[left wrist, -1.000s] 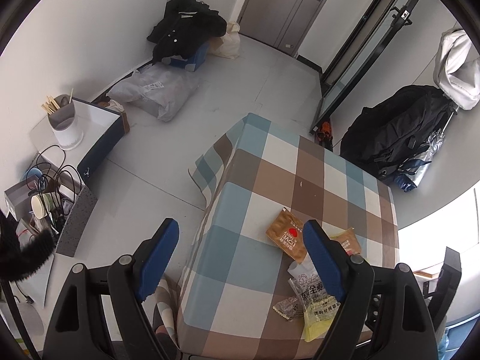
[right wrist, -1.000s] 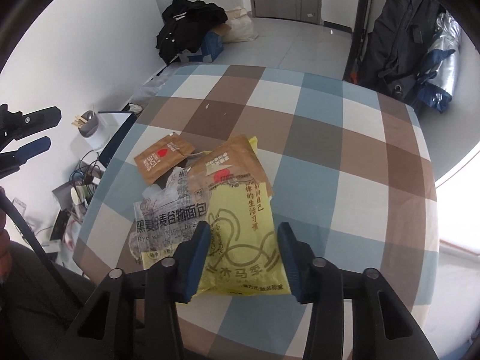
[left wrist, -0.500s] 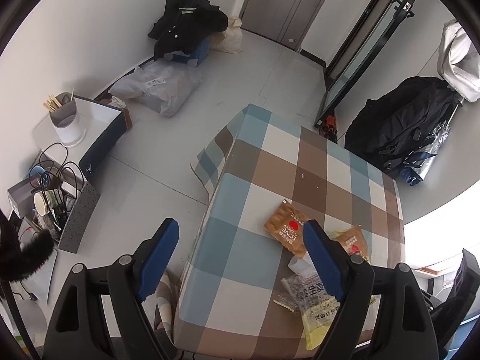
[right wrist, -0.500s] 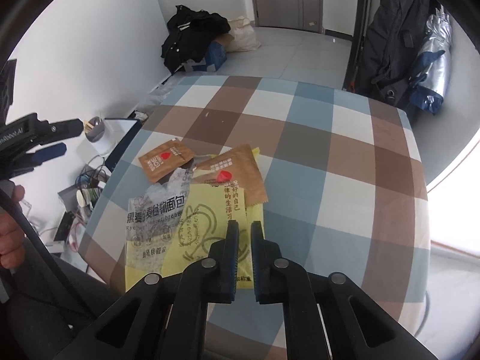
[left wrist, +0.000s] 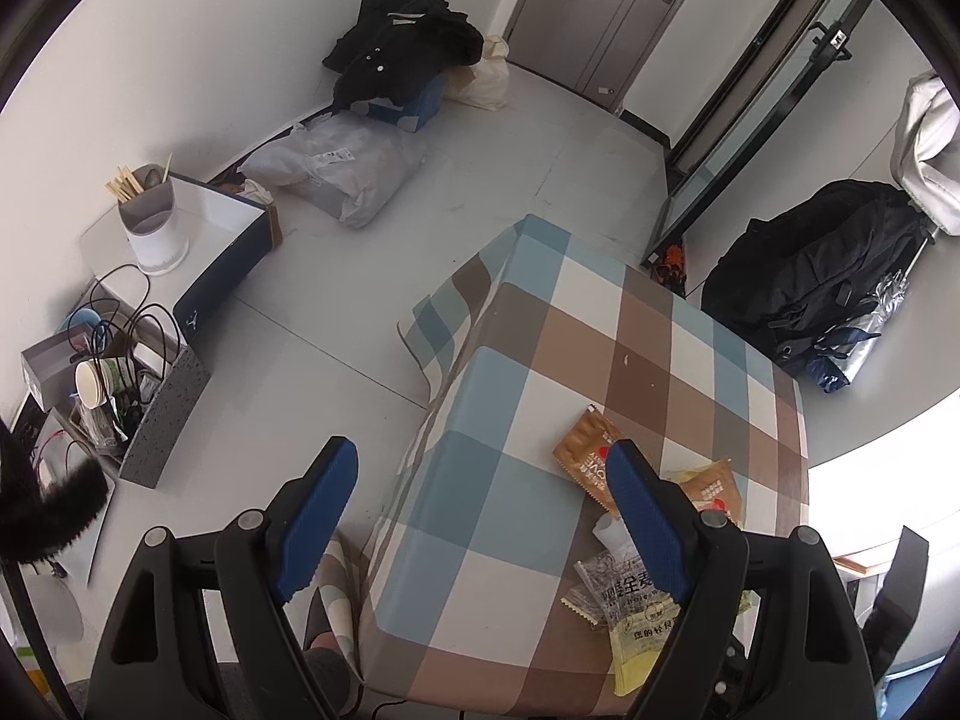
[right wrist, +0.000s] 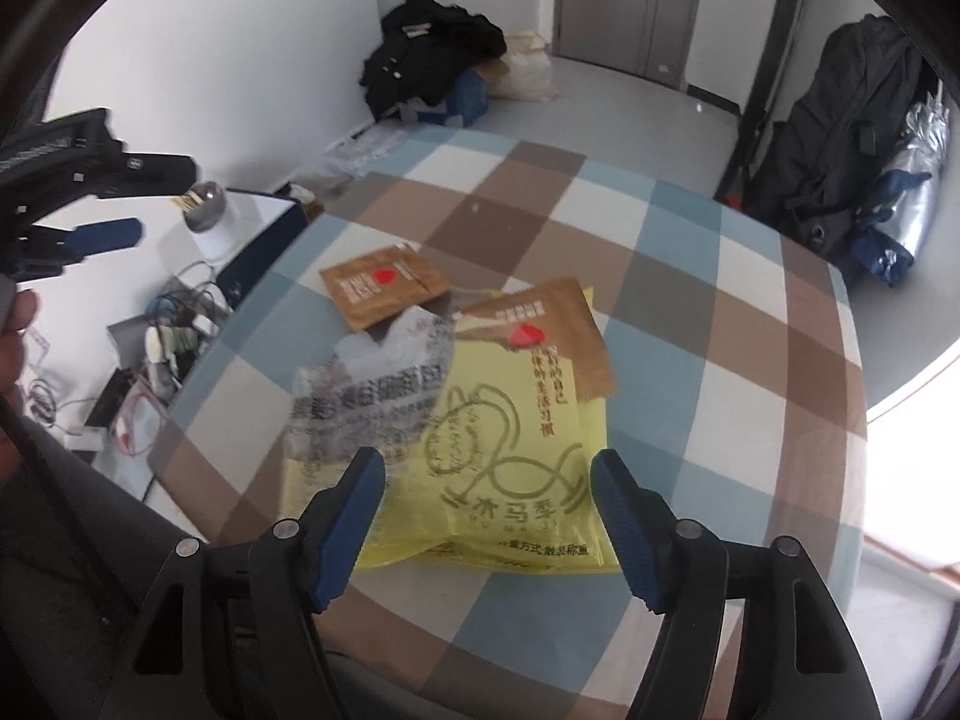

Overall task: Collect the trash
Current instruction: 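Grasp the yellow plastic bag and clear bread bag with the right gripper, then grasp the brown LOVE packet with the left gripper while the right holds the bags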

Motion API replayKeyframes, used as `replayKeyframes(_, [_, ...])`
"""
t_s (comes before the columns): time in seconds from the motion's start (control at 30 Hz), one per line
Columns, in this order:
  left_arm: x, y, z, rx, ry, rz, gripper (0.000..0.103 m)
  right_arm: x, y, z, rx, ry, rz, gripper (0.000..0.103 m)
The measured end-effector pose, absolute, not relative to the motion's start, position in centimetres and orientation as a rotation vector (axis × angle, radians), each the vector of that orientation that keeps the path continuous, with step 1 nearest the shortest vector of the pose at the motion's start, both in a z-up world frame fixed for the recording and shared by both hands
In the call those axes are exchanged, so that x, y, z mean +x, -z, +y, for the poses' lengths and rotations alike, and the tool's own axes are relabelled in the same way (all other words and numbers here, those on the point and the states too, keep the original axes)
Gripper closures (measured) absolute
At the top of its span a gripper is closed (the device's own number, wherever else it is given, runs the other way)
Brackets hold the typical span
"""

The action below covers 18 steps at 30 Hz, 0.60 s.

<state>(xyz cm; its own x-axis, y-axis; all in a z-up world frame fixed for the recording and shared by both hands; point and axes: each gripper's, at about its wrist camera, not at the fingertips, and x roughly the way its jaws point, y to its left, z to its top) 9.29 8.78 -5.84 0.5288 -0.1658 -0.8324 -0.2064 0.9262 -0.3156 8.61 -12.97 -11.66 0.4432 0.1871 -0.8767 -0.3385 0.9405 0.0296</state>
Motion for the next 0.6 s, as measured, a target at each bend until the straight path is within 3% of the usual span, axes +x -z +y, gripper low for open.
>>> replayKeyframes(0.07, [9.2,5.9,9.0,-0.407,-0.031,1.022,0.020,9.0,12.2,-13.3,-0.122,-0.327,1.087,0.058])
replayKeyframes(0.2, [9.1,5.9,9.2,-0.414,-0.028,1.022,0.020,8.9,12.3,-13.4,-0.117,-0.312,1.082,0.073])
replayKeyframes(0.23, [9.1,5.9,9.2,-0.415,-0.027,1.021,0.020,8.8,12.2,-13.4,-0.129,-0.311,1.077,0.090])
replayKeyframes(0.6, [9.0,5.9,9.1,-0.409,-0.021,1.027,0.020,7.7,10.6,-13.5,-0.139,-0.346,0.998,0.098])
